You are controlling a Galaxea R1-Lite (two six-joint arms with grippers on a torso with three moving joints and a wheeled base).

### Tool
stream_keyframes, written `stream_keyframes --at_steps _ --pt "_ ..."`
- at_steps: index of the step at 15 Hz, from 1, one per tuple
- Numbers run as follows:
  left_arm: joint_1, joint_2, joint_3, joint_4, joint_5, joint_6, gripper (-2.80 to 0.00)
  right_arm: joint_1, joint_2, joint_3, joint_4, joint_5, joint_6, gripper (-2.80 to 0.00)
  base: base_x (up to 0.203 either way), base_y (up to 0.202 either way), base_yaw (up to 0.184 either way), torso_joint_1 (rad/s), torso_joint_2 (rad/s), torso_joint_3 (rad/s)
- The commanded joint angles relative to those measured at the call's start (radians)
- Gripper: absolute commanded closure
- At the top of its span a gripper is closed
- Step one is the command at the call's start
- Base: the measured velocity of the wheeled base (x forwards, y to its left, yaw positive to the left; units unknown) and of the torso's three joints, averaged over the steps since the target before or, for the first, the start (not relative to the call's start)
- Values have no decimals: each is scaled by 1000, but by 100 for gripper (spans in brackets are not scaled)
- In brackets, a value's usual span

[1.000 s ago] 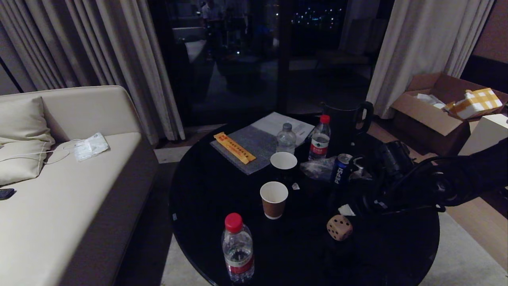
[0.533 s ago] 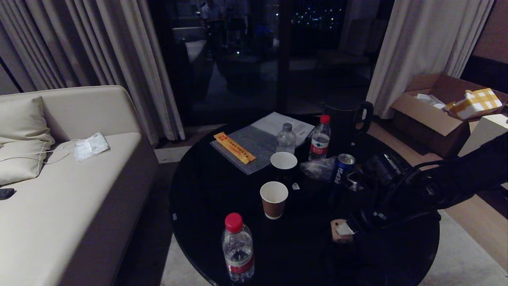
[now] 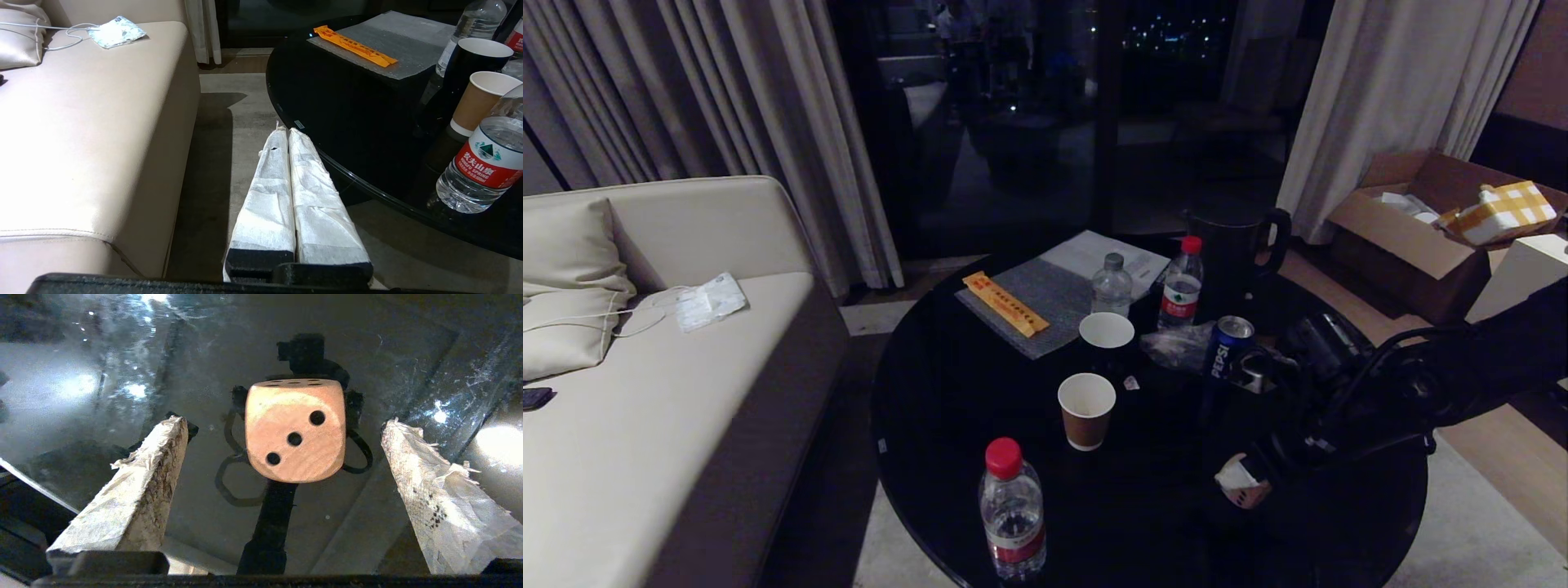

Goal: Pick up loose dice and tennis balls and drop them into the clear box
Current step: Pick up toys out of the box

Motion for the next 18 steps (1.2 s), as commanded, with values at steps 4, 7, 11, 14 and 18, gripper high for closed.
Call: stream_keyframes --at_steps 4,7,11,14,18 --pt "0 2 2 0 0 0 0 -18 -23 14 29 -6 -10 -280 0 0 0 0 0 0" --pt "0 2 2 0 0 0 0 -15 13 3 23 -4 -12 -280 0 0 0 0 0 0" --pt "0 2 2 0 0 0 0 -14 62 -5 5 -4 -15 -280 0 0 0 0 0 0" --pt "0 2 2 0 0 0 0 -20 85 -6 -12 -6 -15 -280 0 0 0 0 0 0" --pt "0 2 2 0 0 0 0 -28 127 -8 -84 -6 -15 -280 0 0 0 0 0 0"
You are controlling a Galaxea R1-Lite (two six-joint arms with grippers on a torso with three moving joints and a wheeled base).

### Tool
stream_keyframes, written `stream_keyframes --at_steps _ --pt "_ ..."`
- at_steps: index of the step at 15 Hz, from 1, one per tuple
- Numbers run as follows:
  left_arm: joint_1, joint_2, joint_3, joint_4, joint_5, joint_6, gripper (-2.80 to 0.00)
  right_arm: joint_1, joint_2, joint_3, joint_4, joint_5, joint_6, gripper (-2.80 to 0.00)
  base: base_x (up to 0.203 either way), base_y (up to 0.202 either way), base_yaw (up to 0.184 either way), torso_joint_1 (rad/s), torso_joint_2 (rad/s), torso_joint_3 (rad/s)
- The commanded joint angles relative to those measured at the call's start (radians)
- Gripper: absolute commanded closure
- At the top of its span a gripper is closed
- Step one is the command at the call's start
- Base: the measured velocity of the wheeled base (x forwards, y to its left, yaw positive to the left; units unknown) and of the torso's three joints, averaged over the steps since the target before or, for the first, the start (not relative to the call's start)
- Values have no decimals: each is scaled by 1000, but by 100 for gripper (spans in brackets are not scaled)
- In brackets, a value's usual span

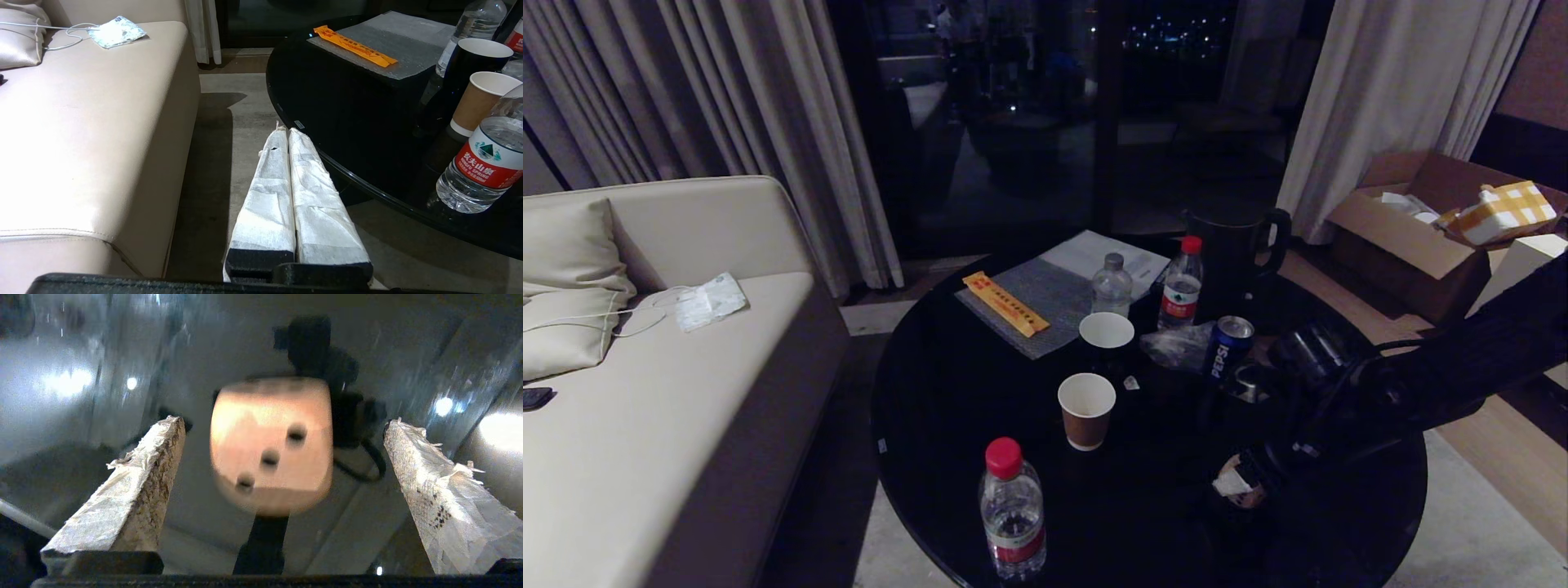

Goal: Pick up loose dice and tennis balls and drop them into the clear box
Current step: Pick up toys out of the box

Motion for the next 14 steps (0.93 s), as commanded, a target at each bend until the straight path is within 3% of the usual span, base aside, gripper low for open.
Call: stream_keyframes --at_steps 1,3,4,7,11,14 --pt "0 2 2 0 0 0 0 -2 31 -1 -22 0 -1 -280 0 0 0 0 0 0" --pt "0 2 2 0 0 0 0 -2 37 -1 -24 1 -1 -280 0 0 0 0 0 0" --pt "0 2 2 0 0 0 0 -2 39 -1 -26 -1 -1 0 0 0 0 0 0 0" --pt "0 2 2 0 0 0 0 -2 41 0 -26 -73 -8 0 0 0 0 0 0 0" --pt "0 2 2 0 0 0 0 1 -8 13 -24 -80 -6 0 0 0 0 0 0 0" --pt "0 2 2 0 0 0 0 0 -155 46 -19 -83 9 0 0 0 0 0 0 0"
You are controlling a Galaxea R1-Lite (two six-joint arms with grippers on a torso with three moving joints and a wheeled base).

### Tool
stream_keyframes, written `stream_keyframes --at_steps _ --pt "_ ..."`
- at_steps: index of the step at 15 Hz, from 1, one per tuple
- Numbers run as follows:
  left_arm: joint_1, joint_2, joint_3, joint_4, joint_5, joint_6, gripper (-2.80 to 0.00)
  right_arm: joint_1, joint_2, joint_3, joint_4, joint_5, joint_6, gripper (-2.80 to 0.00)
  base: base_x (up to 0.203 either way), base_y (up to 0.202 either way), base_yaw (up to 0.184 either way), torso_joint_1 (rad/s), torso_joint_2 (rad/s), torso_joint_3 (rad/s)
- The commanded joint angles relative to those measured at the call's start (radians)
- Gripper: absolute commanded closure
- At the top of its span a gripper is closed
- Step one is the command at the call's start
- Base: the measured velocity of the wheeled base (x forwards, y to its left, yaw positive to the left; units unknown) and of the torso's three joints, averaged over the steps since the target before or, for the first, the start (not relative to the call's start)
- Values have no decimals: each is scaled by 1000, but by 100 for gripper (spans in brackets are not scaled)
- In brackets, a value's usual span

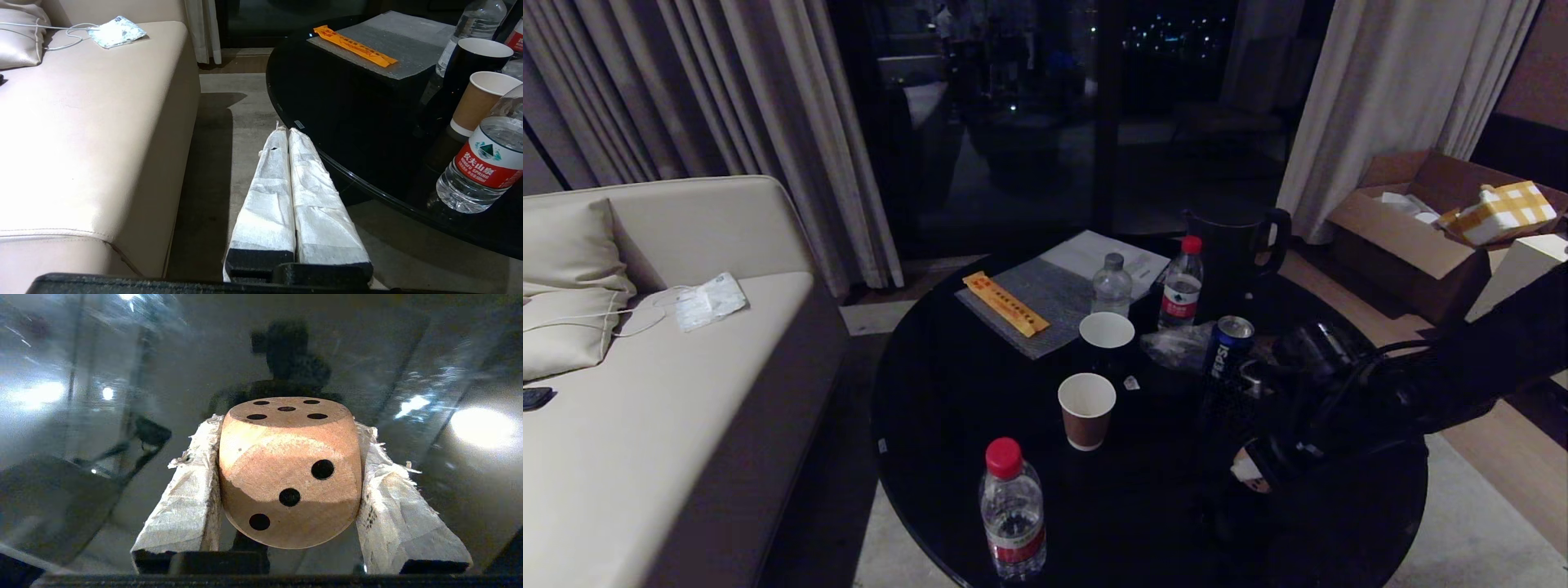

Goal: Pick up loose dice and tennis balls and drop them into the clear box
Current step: Pick up toys out of the box, then put the toys in the box

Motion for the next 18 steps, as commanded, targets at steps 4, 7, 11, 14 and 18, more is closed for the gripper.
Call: stream_keyframes --at_steps 4,7,11,14,18 --pt "0 2 2 0 1 0 0 -15 -408 170 1 -29 68 0 0 0 0 0 0 0" --pt "0 2 2 0 1 0 0 -24 -676 304 4 -67 114 0 0 0 0 0 0 0" --pt "0 2 2 0 1 0 0 -41 -1044 468 40 -131 177 0 0 0 0 0 0 0" --pt "0 2 2 0 1 0 0 -97 -1282 575 58 -162 231 0 0 0 0 0 0 0" --pt "0 2 2 0 1 0 0 -171 -1586 747 97 -173 289 0 0 0 0 0 0 0"
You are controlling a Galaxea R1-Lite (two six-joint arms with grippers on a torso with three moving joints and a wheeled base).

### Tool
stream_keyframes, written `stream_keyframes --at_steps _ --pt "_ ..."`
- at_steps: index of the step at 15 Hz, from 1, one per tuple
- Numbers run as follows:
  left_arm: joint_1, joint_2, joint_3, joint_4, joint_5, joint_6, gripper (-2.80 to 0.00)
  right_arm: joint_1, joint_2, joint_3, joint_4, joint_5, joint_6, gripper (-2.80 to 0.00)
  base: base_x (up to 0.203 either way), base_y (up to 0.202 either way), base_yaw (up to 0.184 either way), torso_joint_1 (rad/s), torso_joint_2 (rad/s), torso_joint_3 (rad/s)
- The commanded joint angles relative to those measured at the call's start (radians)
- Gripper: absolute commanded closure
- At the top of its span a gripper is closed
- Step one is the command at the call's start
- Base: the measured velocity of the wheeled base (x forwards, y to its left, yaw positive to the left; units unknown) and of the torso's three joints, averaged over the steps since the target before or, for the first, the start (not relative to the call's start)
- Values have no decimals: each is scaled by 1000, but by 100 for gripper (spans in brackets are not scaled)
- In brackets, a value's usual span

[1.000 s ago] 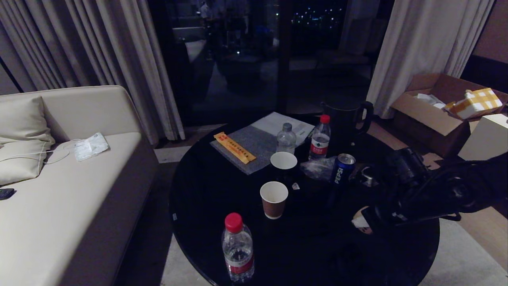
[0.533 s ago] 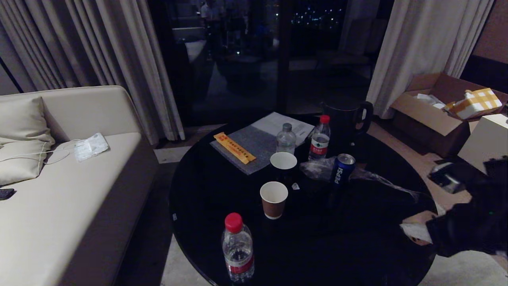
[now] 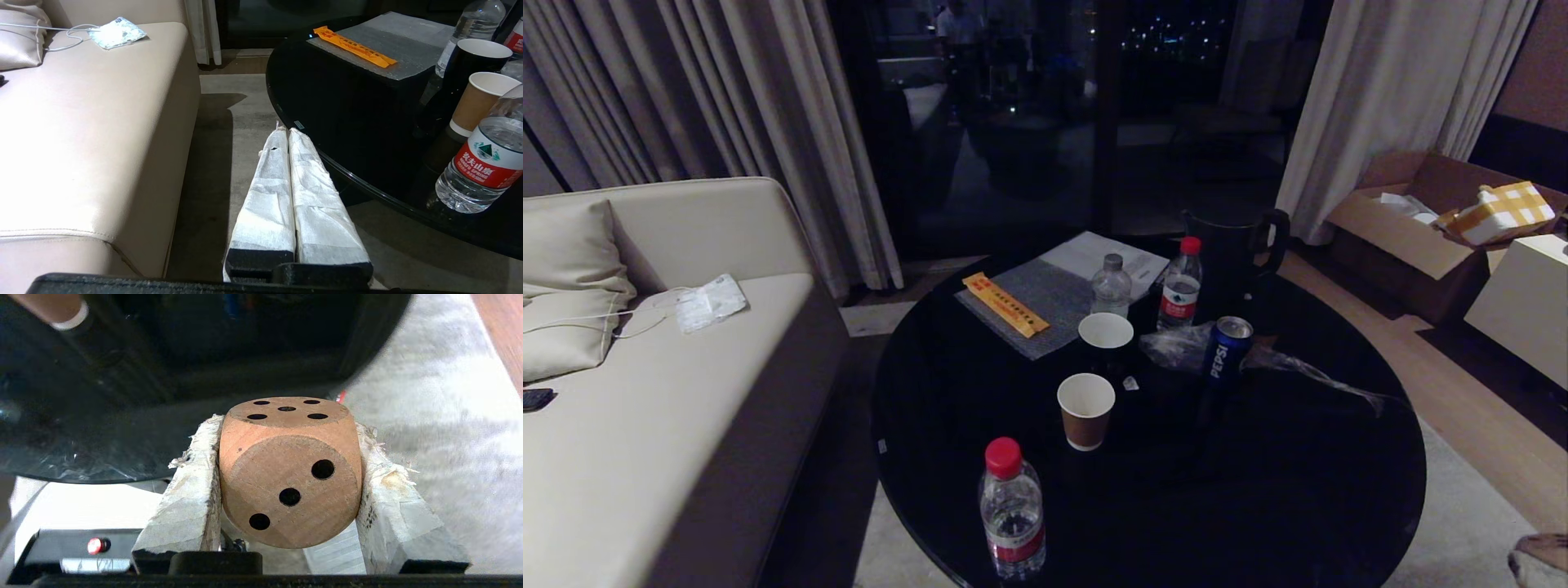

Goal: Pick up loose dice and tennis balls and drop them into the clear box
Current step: Put the toys in the box

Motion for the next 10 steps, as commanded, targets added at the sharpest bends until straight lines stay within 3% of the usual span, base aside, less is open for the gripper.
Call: stream_keyframes --at_steps 1,5,10 --pt "0 2 2 0 0 0 0 -36 -253 75 66 -2 31 0 0 0 0 0 0 0" --pt "0 2 2 0 0 0 0 -94 -426 163 119 30 51 0 0 0 0 0 0 0" --pt "0 2 2 0 0 0 0 -80 -633 174 103 43 46 0 0 0 0 0 0 0"
